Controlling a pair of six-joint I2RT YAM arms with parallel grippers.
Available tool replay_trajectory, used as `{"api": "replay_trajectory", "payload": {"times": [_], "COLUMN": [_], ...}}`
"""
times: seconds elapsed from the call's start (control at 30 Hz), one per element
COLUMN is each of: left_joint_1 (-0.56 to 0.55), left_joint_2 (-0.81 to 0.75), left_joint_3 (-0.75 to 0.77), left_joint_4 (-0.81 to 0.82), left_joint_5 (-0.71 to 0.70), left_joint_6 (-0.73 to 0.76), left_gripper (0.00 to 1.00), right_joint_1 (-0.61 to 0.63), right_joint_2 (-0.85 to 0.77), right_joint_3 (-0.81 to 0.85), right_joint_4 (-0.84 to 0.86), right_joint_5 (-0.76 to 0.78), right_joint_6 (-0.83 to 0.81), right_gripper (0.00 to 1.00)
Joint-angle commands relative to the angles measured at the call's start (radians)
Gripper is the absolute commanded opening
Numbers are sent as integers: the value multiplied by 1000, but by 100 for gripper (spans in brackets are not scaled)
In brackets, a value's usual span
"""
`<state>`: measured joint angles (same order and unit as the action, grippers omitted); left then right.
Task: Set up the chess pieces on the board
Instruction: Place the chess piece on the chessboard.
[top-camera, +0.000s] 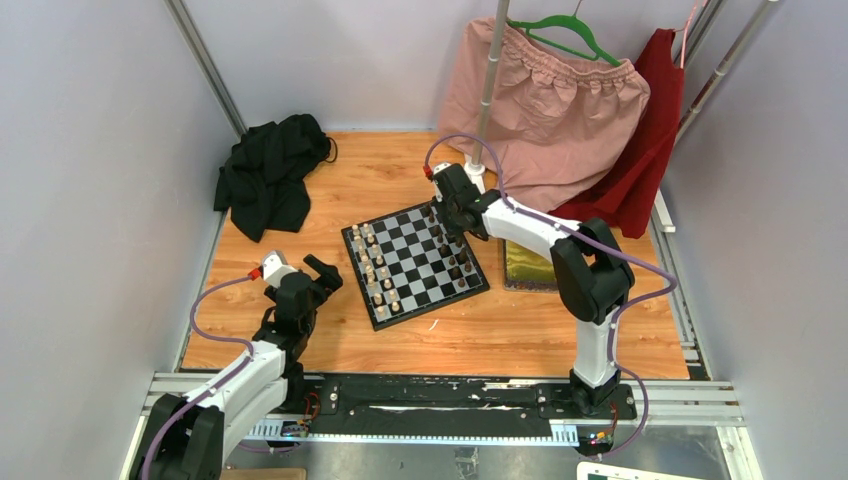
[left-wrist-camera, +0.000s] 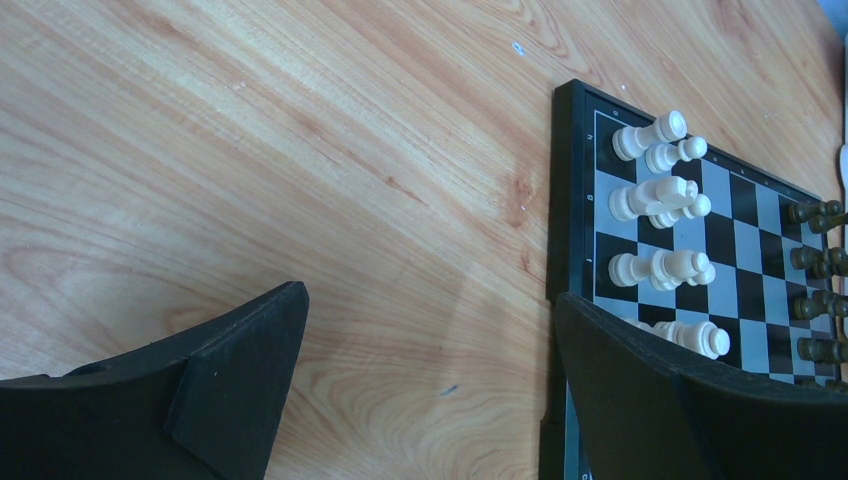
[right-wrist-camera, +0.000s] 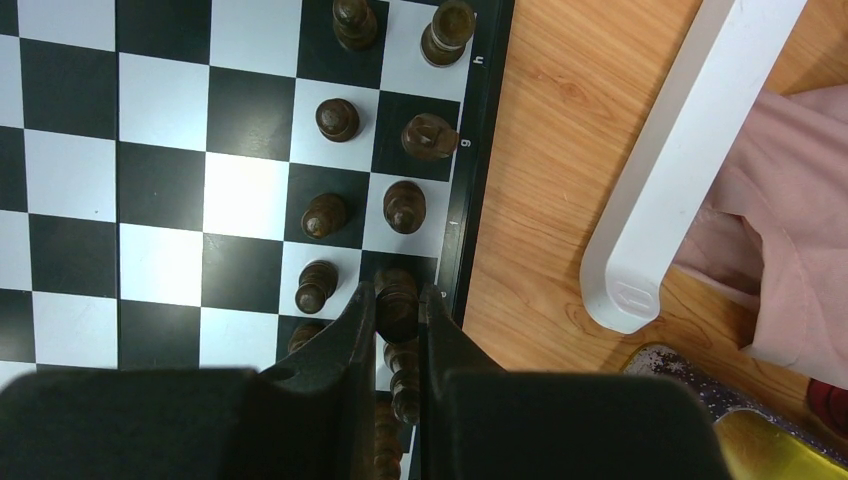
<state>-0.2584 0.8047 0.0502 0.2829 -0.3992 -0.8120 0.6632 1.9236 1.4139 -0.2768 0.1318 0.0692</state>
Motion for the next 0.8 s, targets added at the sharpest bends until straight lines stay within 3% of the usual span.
{"api": "replay_trajectory", "payload": {"times": [0.0, 0.2, 0.47, 0.77], "left_joint_1": [4, 4, 4, 4], "left_joint_2": [-3, -3, -3, 8], "left_joint_3": [11, 11, 11, 13], "left_joint_4": [25, 25, 24, 29], "left_joint_5": [-1, -1, 0, 3], "left_joint_6": [-1, -1, -3, -4], "left_gripper": [100, 100, 100, 100], "right_joint_1": [17, 17, 19, 20], "right_joint_2": [12, 14, 0, -13], "right_joint_3": [-13, -16, -20, -13], "right_joint_4": [14, 16, 16, 12], "right_joint_5": [20, 15, 6, 5], "right_joint_6": [-16, -17, -22, -32], "right_gripper": [0, 1, 23, 32]}}
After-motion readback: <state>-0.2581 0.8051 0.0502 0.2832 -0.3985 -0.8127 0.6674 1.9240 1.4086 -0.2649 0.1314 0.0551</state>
